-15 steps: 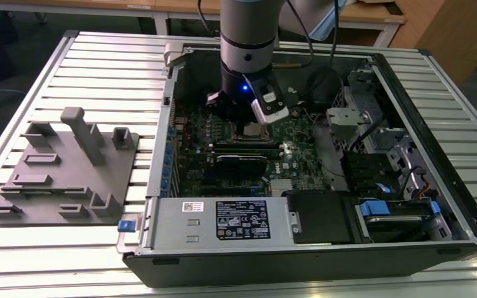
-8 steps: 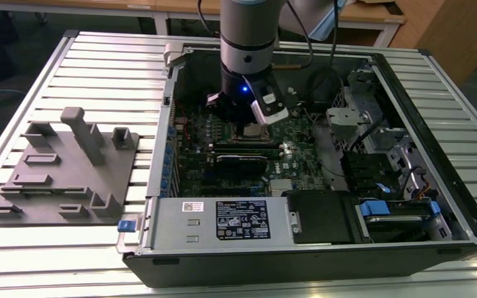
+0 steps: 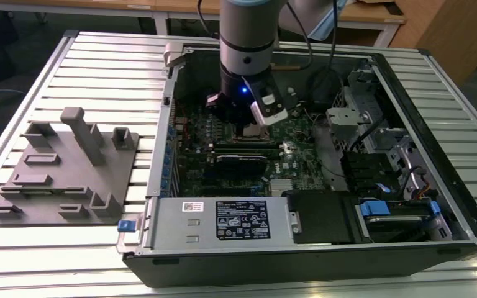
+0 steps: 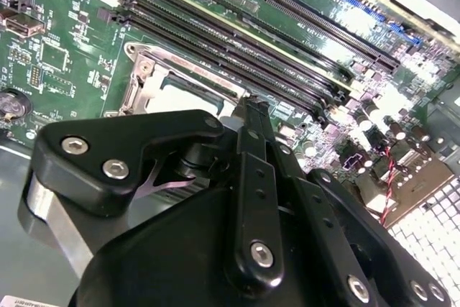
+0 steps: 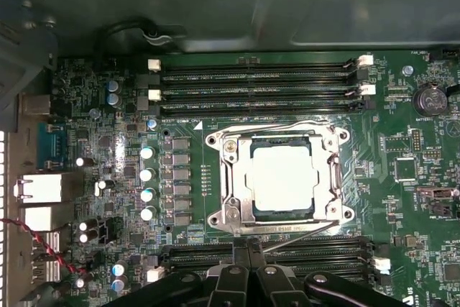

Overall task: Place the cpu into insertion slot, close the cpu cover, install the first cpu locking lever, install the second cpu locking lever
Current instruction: 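Install the second cpu locking lever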

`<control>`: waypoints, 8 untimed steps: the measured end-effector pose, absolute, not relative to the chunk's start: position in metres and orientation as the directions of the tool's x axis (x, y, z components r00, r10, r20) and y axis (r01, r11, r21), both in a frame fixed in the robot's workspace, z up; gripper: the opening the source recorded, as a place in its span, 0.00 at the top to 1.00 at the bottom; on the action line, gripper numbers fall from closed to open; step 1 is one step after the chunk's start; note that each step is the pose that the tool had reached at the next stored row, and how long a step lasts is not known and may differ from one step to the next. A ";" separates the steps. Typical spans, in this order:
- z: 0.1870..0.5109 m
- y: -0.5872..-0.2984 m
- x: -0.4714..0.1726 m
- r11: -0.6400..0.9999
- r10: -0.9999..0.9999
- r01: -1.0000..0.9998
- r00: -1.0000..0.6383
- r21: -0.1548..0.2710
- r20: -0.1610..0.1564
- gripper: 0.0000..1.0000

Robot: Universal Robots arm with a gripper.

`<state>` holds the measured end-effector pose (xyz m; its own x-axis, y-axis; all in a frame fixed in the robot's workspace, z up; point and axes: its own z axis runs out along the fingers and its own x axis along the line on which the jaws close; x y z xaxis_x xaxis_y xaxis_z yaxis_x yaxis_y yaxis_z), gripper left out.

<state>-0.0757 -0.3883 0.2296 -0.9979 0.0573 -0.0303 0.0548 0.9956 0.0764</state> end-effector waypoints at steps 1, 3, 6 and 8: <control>0.229 -0.388 -0.076 0.996 0.058 0.056 -0.998 0.076 -0.030 0.89; 0.228 -0.388 -0.076 0.995 0.062 0.059 -0.998 0.076 -0.030 0.89; 0.228 -0.388 -0.076 0.995 0.063 0.061 -0.998 0.076 -0.030 0.89; 0.228 -0.388 -0.076 0.995 0.063 0.061 -0.998 0.076 -0.030 0.89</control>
<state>-0.0758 -0.3883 0.2278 -0.9975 0.0634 -0.0303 0.0609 0.9952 0.0763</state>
